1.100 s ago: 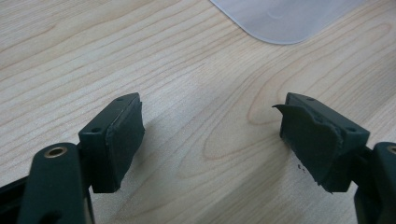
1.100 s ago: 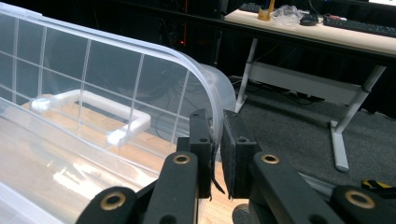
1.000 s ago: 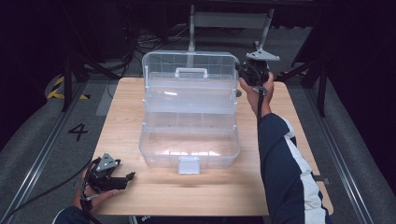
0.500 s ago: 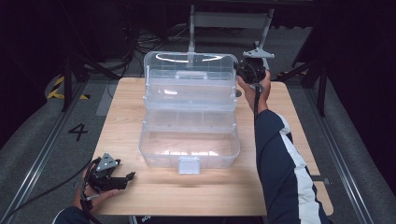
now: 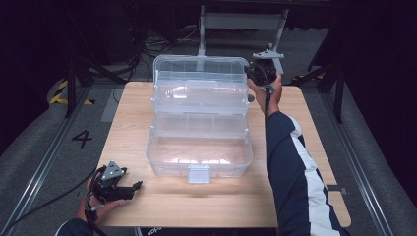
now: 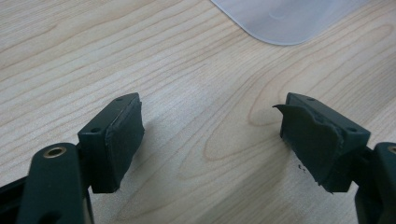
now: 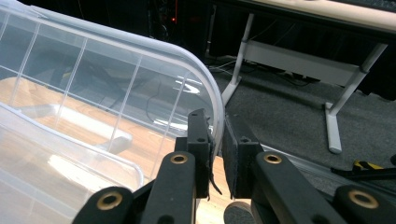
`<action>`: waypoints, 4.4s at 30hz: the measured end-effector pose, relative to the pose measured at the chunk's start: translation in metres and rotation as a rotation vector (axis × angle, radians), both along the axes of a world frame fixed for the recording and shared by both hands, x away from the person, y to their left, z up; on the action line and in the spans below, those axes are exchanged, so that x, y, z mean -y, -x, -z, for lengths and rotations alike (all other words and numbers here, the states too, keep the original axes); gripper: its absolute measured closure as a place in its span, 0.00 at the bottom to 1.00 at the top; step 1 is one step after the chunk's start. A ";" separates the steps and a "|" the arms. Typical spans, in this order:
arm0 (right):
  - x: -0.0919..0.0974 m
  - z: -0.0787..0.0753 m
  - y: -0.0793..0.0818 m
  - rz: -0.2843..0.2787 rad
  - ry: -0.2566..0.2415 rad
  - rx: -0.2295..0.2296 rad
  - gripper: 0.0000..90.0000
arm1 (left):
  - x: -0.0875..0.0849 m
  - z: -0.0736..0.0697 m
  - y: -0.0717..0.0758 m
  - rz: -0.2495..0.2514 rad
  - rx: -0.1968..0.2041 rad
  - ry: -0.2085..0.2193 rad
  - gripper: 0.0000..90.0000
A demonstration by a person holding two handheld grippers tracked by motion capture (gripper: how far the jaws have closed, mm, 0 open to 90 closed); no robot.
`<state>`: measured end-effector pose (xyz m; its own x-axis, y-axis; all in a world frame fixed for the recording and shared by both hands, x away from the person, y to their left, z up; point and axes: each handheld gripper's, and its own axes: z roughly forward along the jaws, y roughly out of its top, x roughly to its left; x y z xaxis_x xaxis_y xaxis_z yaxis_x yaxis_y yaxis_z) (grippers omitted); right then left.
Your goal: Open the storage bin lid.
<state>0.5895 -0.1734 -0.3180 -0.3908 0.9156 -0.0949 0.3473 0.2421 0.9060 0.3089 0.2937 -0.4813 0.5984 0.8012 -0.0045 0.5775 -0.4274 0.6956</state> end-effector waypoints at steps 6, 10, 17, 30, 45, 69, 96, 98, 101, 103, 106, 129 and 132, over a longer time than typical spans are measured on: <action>0.002 0.006 -0.007 -0.006 -0.001 -0.011 0.91 | 0.000 0.000 0.000 -0.003 -0.003 0.004 0.24; 0.002 0.010 -0.010 -0.004 0.001 -0.012 0.91 | 0.000 0.000 0.000 -0.001 -0.005 0.001 0.24; 0.002 0.016 -0.016 -0.010 -0.004 -0.013 0.91 | 0.000 0.000 0.000 -0.005 -0.006 0.002 0.24; 0.007 0.027 -0.026 -0.053 0.000 -0.026 0.88 | 0.001 -0.001 -0.001 -0.002 -0.010 -0.002 0.24; 0.006 0.045 -0.040 -0.045 0.004 -0.069 0.88 | 0.001 -0.001 -0.001 -0.001 -0.009 -0.001 0.23; 0.006 0.060 -0.041 -0.037 0.033 -0.113 0.88 | 0.002 0.000 -0.001 -0.007 -0.013 0.006 0.23; 0.017 0.013 0.005 -0.126 0.064 -0.010 0.74 | 0.001 0.000 -0.001 -0.002 -0.006 -0.004 0.23; 0.020 0.009 0.014 -0.124 0.060 -0.008 0.74 | 0.001 0.000 -0.002 -0.004 -0.005 -0.002 0.23; 0.024 0.004 0.023 -0.127 0.046 -0.006 0.73 | 0.001 0.000 -0.002 -0.004 -0.006 -0.002 0.23; 0.025 -0.002 0.030 -0.131 0.066 -0.001 0.73 | 0.002 0.000 -0.002 -0.005 -0.001 0.002 0.23; 0.026 -0.007 0.038 -0.148 0.069 0.008 0.72 | 0.002 0.000 -0.001 -0.006 -0.007 -0.001 0.23; 0.050 -0.006 0.090 -0.247 0.105 -0.014 0.64 | 0.001 0.000 -0.001 -0.005 -0.006 -0.002 0.23; 0.054 -0.005 0.096 -0.251 0.116 -0.028 0.63 | 0.001 0.000 -0.001 -0.003 -0.004 -0.003 0.23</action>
<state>0.4938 -0.2278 -0.3125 -0.6078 0.7736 -0.1792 0.2881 0.4252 0.8580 0.3100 0.2925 -0.4812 0.5957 0.8032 -0.0048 0.5817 -0.4273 0.6921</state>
